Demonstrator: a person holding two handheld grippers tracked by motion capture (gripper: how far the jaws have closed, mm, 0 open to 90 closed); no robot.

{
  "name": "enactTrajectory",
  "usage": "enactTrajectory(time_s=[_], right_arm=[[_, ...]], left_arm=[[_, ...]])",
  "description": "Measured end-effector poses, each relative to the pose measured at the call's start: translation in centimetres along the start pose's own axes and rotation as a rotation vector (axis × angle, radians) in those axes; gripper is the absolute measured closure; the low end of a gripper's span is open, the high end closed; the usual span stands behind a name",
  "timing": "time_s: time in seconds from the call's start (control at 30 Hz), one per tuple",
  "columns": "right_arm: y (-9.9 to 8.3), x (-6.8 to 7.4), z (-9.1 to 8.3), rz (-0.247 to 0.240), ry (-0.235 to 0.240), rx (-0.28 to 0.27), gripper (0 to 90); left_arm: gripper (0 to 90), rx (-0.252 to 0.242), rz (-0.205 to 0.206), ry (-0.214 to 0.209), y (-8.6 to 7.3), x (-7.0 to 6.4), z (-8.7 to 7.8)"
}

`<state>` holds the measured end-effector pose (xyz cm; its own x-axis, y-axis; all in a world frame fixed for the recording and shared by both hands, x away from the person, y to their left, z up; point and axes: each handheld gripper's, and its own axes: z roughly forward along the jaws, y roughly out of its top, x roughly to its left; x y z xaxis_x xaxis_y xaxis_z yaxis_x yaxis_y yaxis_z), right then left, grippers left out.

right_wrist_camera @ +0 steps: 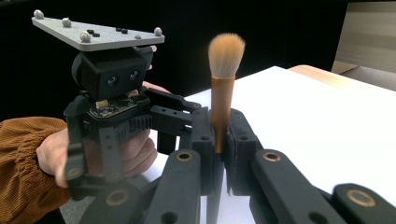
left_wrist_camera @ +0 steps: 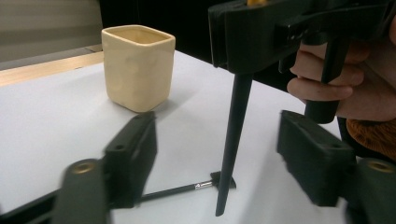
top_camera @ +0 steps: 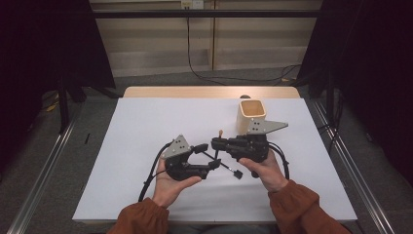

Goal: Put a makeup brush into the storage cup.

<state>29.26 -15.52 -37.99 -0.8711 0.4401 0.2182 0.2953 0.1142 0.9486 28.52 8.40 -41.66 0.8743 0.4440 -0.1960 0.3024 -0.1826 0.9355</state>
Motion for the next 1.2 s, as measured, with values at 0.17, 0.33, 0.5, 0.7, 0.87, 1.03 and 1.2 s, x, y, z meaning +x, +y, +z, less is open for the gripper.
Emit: enactTrajectory(time_s=[0.17,0.33,0.5,0.7,0.87,1.03,1.2], right_arm=[[0.0,0.0,-0.1,-0.004,-0.001,0.003,83.9],[0.1,0.0,-0.2,-0.005,-0.012,-0.004,83.9],[0.1,0.0,-0.7,-0.006,-0.026,-0.006,83.9],[0.2,-0.2,-1.3,-0.001,-0.04,-0.01,83.9],[0.2,-0.3,-1.9,-0.013,-0.063,-0.005,83.9],[0.2,-0.6,-2.8,-0.026,-0.096,0.003,83.9],[0.0,-1.0,-3.9,-0.019,-0.123,-0.003,83.9]], left_arm=[[8.3,0.011,-0.02,0.02,0.0,0.2,0.1],[2.3,0.008,-0.02,0.02,0.1,0.3,-0.3],[2.3,-0.001,-0.004,0.029,0.2,0.4,-0.9],[1.6,0.014,-0.004,0.07,0.4,1.1,-2.1],[1.6,0.019,-0.017,0.166,-0.2,1.7,-3.1],[1.6,-0.007,-0.019,0.207,-1.1,2.1,-3.9],[1.8,-0.022,0.008,0.222,-1.4,2.0,-4.9]])
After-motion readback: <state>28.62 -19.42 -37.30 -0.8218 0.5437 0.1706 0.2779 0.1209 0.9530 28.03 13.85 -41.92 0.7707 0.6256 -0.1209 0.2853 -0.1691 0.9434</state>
